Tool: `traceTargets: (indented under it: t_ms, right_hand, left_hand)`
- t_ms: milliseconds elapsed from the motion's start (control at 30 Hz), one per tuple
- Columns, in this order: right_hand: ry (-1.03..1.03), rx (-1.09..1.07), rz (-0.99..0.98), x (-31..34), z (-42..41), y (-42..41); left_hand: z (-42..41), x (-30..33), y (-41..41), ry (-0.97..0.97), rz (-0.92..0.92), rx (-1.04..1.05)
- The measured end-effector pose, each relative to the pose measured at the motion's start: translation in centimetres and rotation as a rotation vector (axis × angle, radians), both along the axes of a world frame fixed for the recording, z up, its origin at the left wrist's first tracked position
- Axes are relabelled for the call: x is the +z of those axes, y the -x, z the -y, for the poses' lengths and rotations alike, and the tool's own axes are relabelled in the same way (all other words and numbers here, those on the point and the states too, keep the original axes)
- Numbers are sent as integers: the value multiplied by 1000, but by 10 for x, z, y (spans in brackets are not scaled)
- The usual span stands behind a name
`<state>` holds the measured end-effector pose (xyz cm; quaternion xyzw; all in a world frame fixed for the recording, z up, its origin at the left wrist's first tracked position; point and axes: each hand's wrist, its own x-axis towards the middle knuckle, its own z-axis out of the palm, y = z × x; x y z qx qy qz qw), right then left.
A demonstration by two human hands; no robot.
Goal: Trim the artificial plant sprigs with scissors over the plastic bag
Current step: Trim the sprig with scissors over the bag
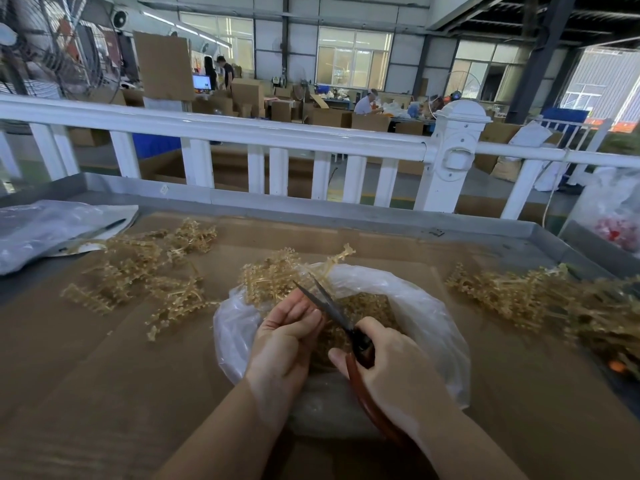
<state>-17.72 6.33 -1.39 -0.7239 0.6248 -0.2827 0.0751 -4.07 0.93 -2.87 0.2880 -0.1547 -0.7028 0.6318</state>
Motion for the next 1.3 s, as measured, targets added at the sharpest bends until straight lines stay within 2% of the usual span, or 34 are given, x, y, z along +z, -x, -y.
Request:
traceTargets:
  t_ms: [800,1300]
  right_hand:
    - [-15,51,-62,-2,6,3]
    - [-61,60,-74,0,8,6]
  left_hand:
    - [2,-6,1,69,6,-14]
    - [3,-5,3,46,133,43]
